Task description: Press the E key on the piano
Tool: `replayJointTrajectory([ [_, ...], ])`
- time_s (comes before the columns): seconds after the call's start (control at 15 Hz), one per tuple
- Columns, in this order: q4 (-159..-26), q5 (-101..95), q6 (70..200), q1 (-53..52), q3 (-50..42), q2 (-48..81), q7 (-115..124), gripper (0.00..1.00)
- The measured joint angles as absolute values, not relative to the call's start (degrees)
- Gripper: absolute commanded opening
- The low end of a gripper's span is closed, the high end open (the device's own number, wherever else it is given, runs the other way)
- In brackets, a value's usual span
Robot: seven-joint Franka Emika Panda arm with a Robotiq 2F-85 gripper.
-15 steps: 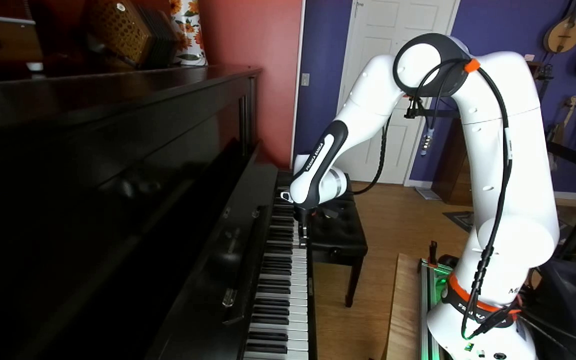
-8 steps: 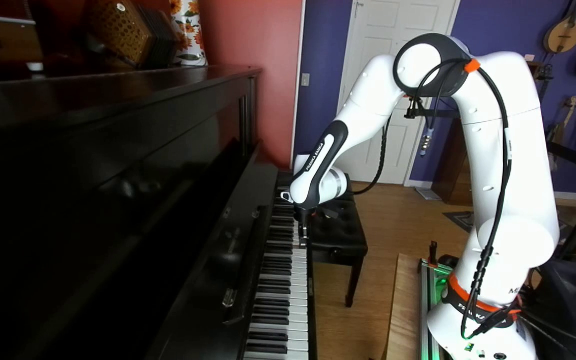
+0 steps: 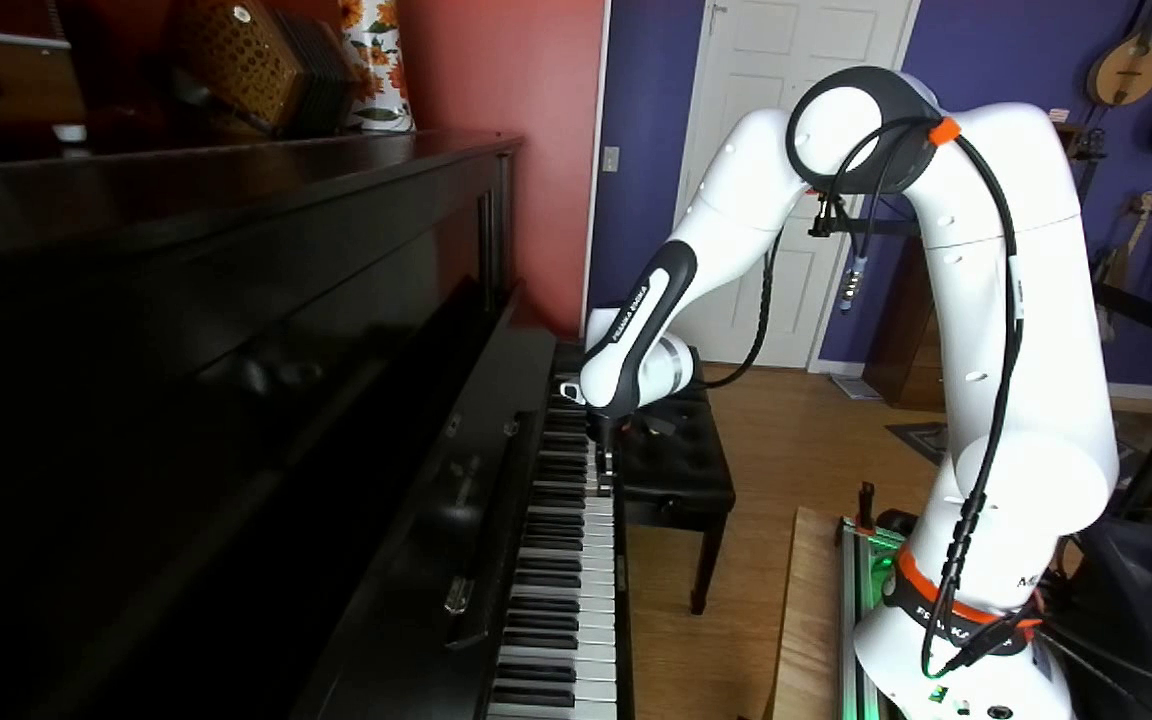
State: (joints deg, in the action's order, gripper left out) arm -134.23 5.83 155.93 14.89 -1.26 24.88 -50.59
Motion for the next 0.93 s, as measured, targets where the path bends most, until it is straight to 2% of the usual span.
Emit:
replayJointTrajectory([
  [0.53, -133.5, 3.0, 155.8, 14.8, -1.3, 23.4, -48.3, 0.00],
  [0.6, -133.5, 2.7, 155.8, 14.8, -1.3, 23.2, -48.1, 0.06],
  [0.67, -133.5, 2.6, 155.8, 14.8, -1.3, 22.9, -47.9, 0.26],
  [0.93, -133.5, 2.7, 154.6, 14.9, -1.2, 21.5, -47.2, 0.55],
])
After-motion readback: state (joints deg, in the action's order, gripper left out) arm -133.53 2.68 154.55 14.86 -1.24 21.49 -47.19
